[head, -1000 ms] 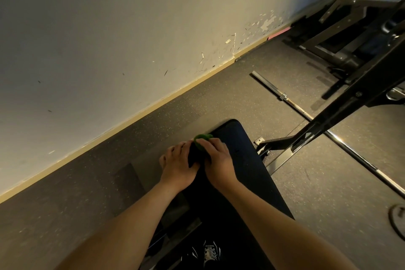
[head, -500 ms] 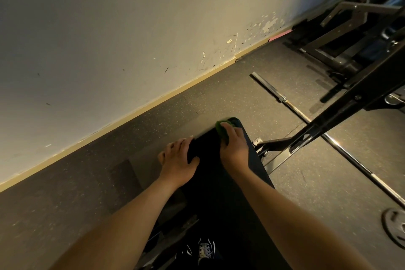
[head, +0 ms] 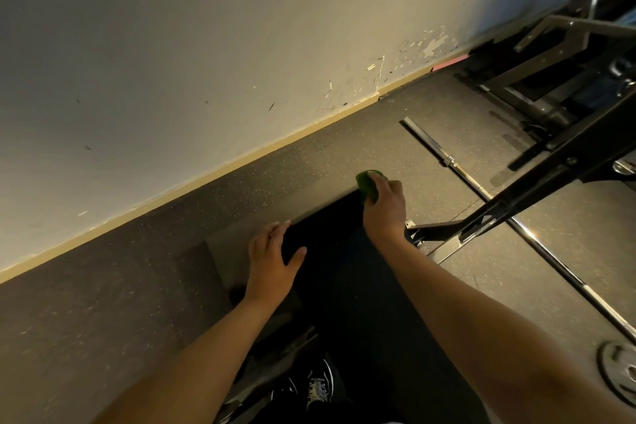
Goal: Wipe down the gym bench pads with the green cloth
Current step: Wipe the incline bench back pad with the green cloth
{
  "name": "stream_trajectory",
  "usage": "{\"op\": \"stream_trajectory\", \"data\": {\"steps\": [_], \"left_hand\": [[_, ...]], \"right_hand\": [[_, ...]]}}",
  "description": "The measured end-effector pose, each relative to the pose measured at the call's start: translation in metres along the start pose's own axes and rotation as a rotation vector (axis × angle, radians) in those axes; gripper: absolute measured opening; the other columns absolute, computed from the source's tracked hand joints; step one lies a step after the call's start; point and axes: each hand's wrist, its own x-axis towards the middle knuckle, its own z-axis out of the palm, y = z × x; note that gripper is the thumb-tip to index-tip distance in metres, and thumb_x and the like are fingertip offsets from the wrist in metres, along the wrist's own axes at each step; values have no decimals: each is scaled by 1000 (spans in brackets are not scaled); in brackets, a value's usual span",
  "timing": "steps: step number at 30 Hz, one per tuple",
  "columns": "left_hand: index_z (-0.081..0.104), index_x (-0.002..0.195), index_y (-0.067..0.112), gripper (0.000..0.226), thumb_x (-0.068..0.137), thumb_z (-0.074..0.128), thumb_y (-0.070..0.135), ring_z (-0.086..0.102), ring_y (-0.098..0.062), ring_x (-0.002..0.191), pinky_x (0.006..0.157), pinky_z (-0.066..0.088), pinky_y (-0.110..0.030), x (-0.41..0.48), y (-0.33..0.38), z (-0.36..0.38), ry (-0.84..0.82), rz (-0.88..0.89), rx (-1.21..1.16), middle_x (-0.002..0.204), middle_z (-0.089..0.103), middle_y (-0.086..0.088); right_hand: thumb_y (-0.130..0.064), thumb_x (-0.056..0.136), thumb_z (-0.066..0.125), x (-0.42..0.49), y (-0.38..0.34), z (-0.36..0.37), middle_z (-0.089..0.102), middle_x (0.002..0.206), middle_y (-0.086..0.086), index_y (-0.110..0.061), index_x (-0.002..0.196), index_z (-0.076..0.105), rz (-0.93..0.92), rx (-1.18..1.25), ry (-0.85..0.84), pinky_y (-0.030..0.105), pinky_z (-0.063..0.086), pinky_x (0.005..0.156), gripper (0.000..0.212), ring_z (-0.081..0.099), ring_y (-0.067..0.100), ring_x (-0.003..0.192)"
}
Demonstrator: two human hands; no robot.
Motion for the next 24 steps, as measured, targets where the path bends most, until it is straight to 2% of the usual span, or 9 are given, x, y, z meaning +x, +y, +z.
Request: {"op": "stream_trajectory", "data": {"steps": [2, 7, 11, 15, 17, 18, 20, 21, 24], "left_hand": [[38, 151, 26, 66, 93, 66, 41, 27, -22, 138, 103, 32, -31, -8, -2, 2, 14, -47, -32, 149, 33, -2], [35, 154, 24, 66, 96, 66, 24, 30, -15, 142, 110, 31, -27, -18, -3, 7, 58, -77, -183, 154, 34, 0], [48, 143, 19, 54, 94, 66, 6, 49, -6, 126, 106, 44, -21, -22, -8, 2, 129, -8, -267, 136, 51, 7], [55, 136, 18, 45, 95, 61, 2, 60, -13, 118, 100, 52, -31, -28, -19, -4, 98, -62, -365, 126, 60, 2], [53, 139, 14, 44, 97, 60, 4, 58, -12, 121, 101, 48, -23, -34, -24, -9, 62, -79, -333, 130, 61, -2], [52, 141, 15, 45, 97, 60, 5, 57, -5, 121, 99, 45, -16, -37, -24, -11, 36, -69, -340, 132, 61, 0], [50, 144, 16, 49, 97, 61, 8, 53, 11, 117, 95, 41, -5, -40, -23, -16, -23, -55, -374, 137, 59, 4], [47, 146, 17, 51, 98, 60, 8, 51, 13, 118, 93, 40, -2, -40, -21, -19, -43, -69, -391, 139, 57, 6], [37, 153, 18, 56, 100, 55, 9, 44, 2, 129, 91, 38, -1, -41, -16, -29, -108, -144, -460, 145, 51, 8]], "right_hand": [[-7, 95, 56, -8, -6, 10, 44, 134, 5, -21, 143, 49, -9, -5, -37, 40, 42, 109, 51, 48, 24, 121], [-6, 92, 56, -56, -25, 43, 48, 131, -2, -23, 136, 55, -144, 29, -104, 34, 47, 102, 47, 50, 18, 115], [-3, 88, 57, -93, -38, 67, 54, 126, 2, -19, 135, 59, -324, -17, -164, 34, 51, 94, 50, 55, 23, 110], [-6, 85, 64, -115, -46, 80, 58, 122, 7, -18, 131, 63, -451, -98, -270, 41, 54, 89, 48, 58, 29, 103], [-8, 86, 64, -113, -48, 75, 58, 122, 7, -19, 131, 63, -524, -141, -312, 41, 53, 91, 46, 57, 29, 103], [-7, 86, 63, -109, -48, 70, 57, 122, 6, -19, 131, 62, -542, -152, -306, 40, 52, 93, 46, 56, 28, 105], [-5, 89, 60, -96, -48, 60, 54, 127, 4, -21, 133, 60, -461, -132, -211, 34, 49, 99, 47, 52, 24, 113], [-6, 92, 58, -88, -49, 54, 50, 131, 2, -22, 135, 57, -363, -104, -145, 32, 47, 102, 46, 50, 21, 117], [-10, 98, 54, -70, -53, 46, 43, 137, 1, -24, 140, 52, -110, -16, -107, 34, 45, 105, 44, 46, 19, 121]]}}
